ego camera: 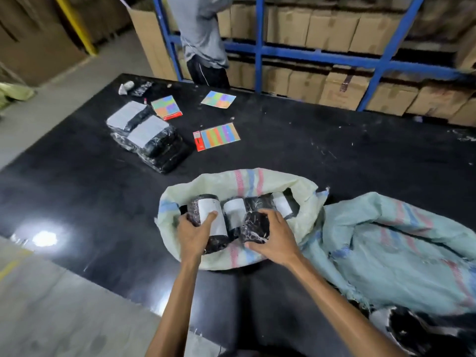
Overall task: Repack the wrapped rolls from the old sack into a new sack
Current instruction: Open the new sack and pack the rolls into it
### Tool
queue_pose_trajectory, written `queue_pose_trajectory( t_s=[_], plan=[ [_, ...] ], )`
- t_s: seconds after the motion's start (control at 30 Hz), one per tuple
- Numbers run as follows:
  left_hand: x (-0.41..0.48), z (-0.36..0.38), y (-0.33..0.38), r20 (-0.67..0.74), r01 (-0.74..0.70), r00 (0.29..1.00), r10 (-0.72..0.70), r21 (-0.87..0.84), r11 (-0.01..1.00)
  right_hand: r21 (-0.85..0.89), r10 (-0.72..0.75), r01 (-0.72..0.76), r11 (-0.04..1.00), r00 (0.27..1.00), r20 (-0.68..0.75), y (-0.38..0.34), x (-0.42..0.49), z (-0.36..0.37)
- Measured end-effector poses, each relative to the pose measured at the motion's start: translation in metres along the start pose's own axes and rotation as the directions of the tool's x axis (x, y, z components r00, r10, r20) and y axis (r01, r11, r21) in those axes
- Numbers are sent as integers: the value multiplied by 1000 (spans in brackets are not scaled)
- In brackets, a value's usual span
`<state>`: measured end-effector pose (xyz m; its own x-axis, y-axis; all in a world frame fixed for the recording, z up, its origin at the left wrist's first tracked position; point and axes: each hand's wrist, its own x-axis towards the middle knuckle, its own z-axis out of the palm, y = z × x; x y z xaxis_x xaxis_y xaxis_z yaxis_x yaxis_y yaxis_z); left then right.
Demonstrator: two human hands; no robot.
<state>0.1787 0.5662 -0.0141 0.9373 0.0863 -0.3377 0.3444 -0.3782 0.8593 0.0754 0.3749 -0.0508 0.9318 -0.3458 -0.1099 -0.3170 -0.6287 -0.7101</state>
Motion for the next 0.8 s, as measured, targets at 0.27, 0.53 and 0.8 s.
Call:
queue_pose_trajectory(
  t_s=[0.27, 0.53, 0.8],
  plan=[
    [75, -5, -6, -137, -9, 989, 60, 349, 937, -127, -172, 185, 974, 979, 107, -33, 93, 35],
    [87, -9, -37, -148, -72, 971, 189, 570, 819, -240, -349, 406, 882, 904, 248, -51, 115, 82],
    [92, -24, -48, -89, -83, 987, 133, 427, 900, -128, -319, 347, 929, 927, 196, -51, 104, 101]
  ],
)
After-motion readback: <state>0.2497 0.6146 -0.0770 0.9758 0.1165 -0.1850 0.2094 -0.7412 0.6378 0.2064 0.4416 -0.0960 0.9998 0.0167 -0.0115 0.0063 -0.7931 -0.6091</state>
